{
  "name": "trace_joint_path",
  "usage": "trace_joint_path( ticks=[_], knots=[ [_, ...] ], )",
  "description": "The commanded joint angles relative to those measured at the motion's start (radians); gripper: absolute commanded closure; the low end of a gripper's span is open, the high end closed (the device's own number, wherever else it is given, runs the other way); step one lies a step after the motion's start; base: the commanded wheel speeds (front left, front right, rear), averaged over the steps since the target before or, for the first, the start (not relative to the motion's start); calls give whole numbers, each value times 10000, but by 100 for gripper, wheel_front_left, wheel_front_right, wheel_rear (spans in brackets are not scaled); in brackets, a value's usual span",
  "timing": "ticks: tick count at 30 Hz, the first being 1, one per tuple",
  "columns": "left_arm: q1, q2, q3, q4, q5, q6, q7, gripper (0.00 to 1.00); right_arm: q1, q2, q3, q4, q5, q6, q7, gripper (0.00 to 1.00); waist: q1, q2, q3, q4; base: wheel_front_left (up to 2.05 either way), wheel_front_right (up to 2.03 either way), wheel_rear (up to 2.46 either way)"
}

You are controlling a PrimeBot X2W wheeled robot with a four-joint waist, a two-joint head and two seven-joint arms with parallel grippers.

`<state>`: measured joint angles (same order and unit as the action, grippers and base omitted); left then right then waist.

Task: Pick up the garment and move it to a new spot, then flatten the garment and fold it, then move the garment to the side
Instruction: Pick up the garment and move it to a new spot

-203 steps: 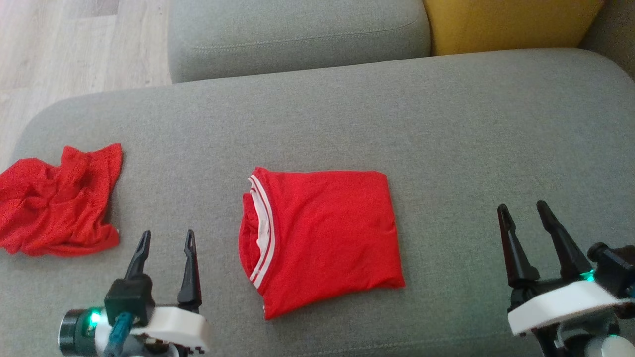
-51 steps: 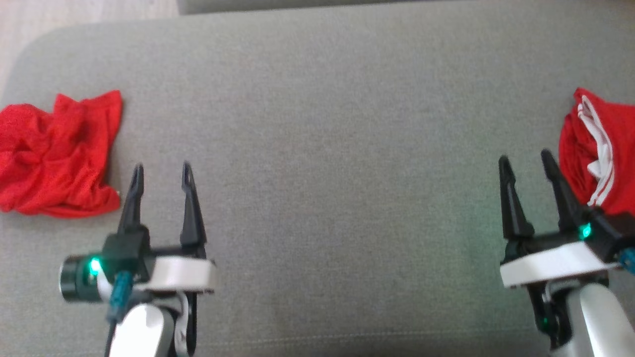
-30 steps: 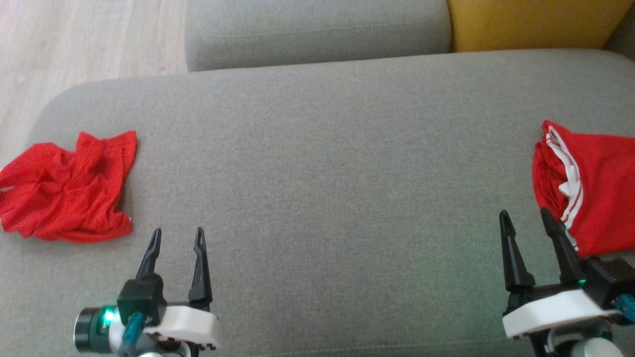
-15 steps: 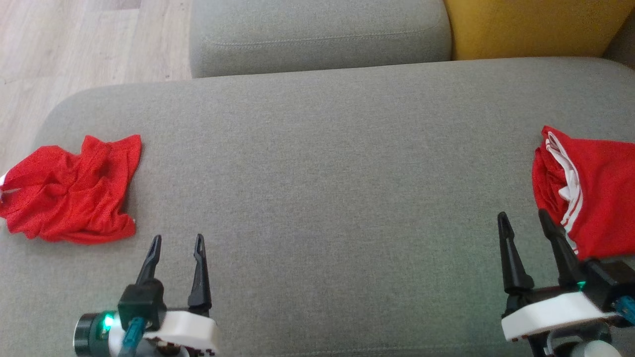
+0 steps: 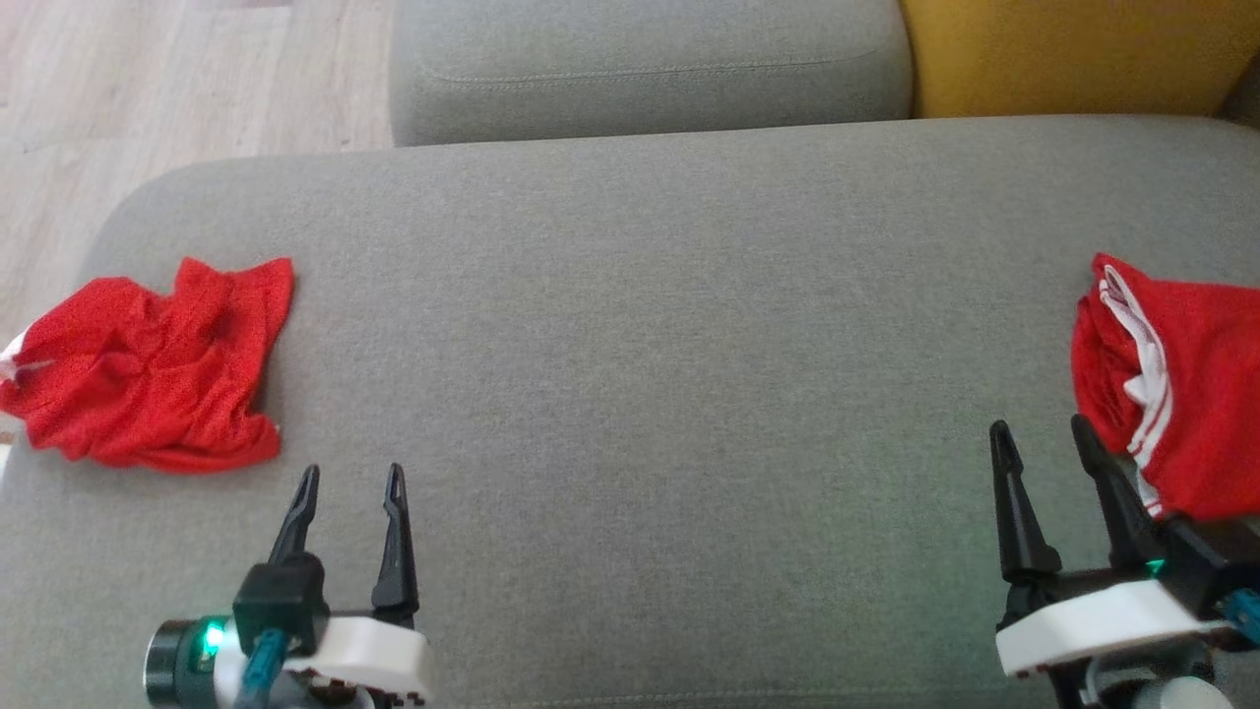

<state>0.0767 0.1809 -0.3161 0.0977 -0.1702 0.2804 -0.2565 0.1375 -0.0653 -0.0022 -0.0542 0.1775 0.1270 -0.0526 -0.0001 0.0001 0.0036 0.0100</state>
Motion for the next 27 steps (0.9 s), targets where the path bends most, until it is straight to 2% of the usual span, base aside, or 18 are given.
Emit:
trace_joint_path(
  ticks=[1,7,8,20,27],
  knots=[
    [-538,127,284,-358,-56,-13,-53,0,-121,-7,187,-431,17,37,-68,0,1,-1,4,117,0,0,0],
    [-911,62,233,-418,-32,-178,-53,0,-84,6,99,-823,-36,37,86,0,1,-1,137,1097,0,0,0],
    [-911,62,233,-418,-32,-178,-53,0,-84,6,99,-823,-36,37,86,0,1,-1,137,1097,0,0,0],
    [-1698,-235,412,-597,249,-612,-53,0,-244,-199,288,-1602,-91,37,606,0,1,-1,454,3646,0,0,0],
    [-1796,-384,851,-567,341,-776,-53,0,-413,-448,481,-1861,-173,37,852,0,1,-1,658,4462,0,0,0]
  ],
)
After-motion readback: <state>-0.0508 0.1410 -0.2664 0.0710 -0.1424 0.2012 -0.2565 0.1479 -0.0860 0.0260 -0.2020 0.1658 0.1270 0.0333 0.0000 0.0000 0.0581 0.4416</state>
